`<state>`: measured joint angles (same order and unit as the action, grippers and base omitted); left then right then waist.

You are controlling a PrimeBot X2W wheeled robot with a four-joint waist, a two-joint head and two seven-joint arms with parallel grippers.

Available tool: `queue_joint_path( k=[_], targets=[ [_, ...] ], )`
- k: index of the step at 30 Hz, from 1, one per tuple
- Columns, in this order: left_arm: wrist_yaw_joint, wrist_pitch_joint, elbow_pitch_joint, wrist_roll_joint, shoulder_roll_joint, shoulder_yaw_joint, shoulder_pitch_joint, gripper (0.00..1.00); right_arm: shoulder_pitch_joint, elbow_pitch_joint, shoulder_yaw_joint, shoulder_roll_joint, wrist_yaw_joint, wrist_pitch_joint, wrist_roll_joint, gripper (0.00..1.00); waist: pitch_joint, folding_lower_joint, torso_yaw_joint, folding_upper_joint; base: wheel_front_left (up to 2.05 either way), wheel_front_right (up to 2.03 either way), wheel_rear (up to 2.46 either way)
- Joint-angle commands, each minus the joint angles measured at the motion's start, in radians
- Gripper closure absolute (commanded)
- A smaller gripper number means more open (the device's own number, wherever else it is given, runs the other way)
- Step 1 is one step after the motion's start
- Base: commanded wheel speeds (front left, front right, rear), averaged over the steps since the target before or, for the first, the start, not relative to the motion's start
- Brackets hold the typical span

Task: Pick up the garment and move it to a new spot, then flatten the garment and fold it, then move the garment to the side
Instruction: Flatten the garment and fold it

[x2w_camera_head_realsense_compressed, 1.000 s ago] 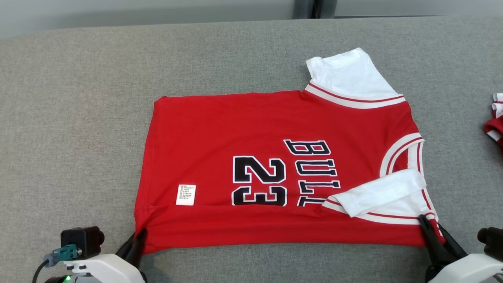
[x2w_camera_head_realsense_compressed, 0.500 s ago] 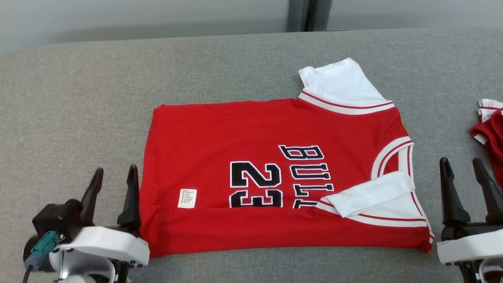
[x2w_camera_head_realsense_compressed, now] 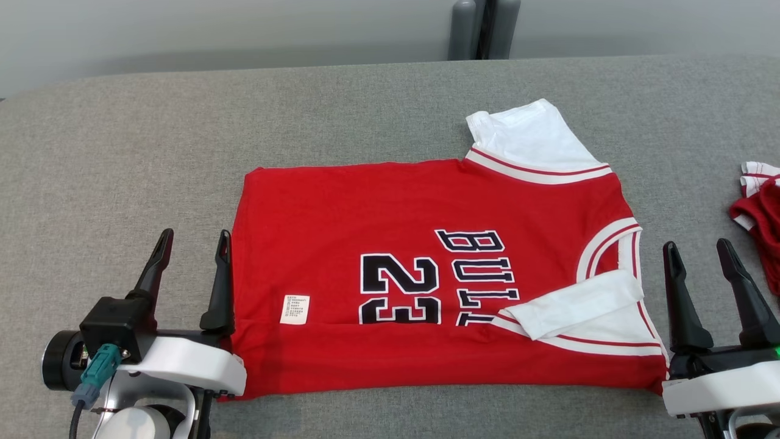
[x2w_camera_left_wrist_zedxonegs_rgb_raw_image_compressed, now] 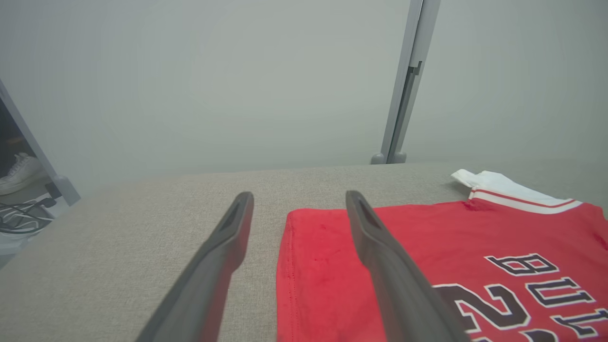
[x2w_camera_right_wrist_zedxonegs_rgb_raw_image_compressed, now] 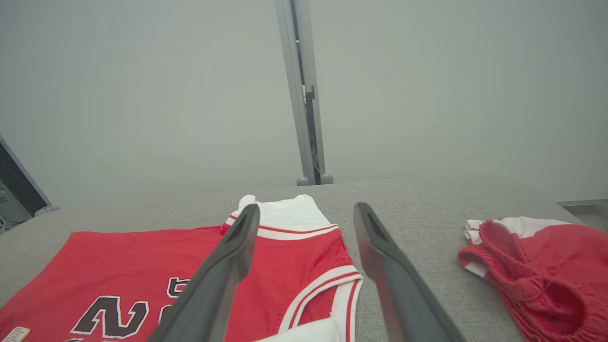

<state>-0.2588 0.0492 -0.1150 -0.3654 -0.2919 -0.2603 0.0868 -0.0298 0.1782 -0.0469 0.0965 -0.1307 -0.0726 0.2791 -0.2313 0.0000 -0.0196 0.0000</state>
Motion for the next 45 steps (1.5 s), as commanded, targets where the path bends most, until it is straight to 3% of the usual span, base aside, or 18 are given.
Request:
queue_joint_path(
  k=[1,5,11,21,26,31,32,33,39,45],
  targets=[
    [-0.008,-0.004,-0.003,0.008,-0.002,-0.001,0.008,0.00,-0.004,0.003,-0.001,0.001,0.000,0.004,0.000,0.00,-0.001,0.0000,0.000,0.0000,0.00,0.00,0.00],
    [-0.004,-0.011,-0.010,0.010,-0.007,-0.006,0.026,0.00,-0.001,0.004,0.003,0.000,0.000,0.009,0.004,0.00,-0.006,0.0000,0.001,0.0000,0.00,0.00,0.00],
    [0.072,-0.025,0.056,-0.014,-0.020,-0.024,0.165,0.00,0.027,0.009,0.011,0.004,0.000,0.009,0.010,0.00,-0.049,0.0000,0.011,0.0000,0.00,0.00,0.00],
    [0.253,-0.203,0.452,-0.120,-0.046,-0.047,0.482,0.00,0.091,-0.035,0.065,0.014,0.000,-0.018,0.026,0.00,-0.142,0.0000,0.072,0.0000,0.00,0.00,0.00],
    [0.307,-0.257,0.645,-0.159,-0.046,-0.051,0.568,0.00,0.116,-0.069,0.081,0.019,0.000,-0.037,0.036,0.00,-0.167,0.0000,0.091,0.0000,0.00,0.00,0.00],
    [0.332,-0.263,0.742,-0.173,-0.033,-0.059,0.610,0.00,0.132,-0.096,0.078,0.028,0.000,-0.050,0.048,0.00,-0.177,0.0000,0.094,0.0000,0.00,0.00,0.00],
    [0.337,-0.257,0.758,-0.174,-0.033,-0.061,0.620,0.07,0.137,-0.104,0.075,0.030,0.000,-0.053,0.052,0.00,-0.179,0.0000,0.093,0.0000,0.00,0.00,0.00],
    [0.342,-0.251,0.772,-0.180,-0.030,-0.062,0.627,0.97,0.143,-0.111,0.073,0.034,0.000,-0.054,0.055,0.00,-0.180,0.0000,0.092,0.0000,0.00,0.00,0.00],
    [0.362,-0.220,0.840,-0.182,-0.021,-0.082,0.657,1.00,0.228,-0.163,0.045,0.073,0.000,-0.066,0.106,0.00,-0.183,0.0000,0.087,0.0000,0.00,0.00,0.00],
    [0.371,-0.188,0.870,-0.172,0.002,-0.105,0.695,1.00,0.423,-0.317,0.037,0.155,0.000,-0.052,0.170,0.00,-0.201,0.0000,0.060,0.0000,0.00,0.00,0.00]
  ],
)
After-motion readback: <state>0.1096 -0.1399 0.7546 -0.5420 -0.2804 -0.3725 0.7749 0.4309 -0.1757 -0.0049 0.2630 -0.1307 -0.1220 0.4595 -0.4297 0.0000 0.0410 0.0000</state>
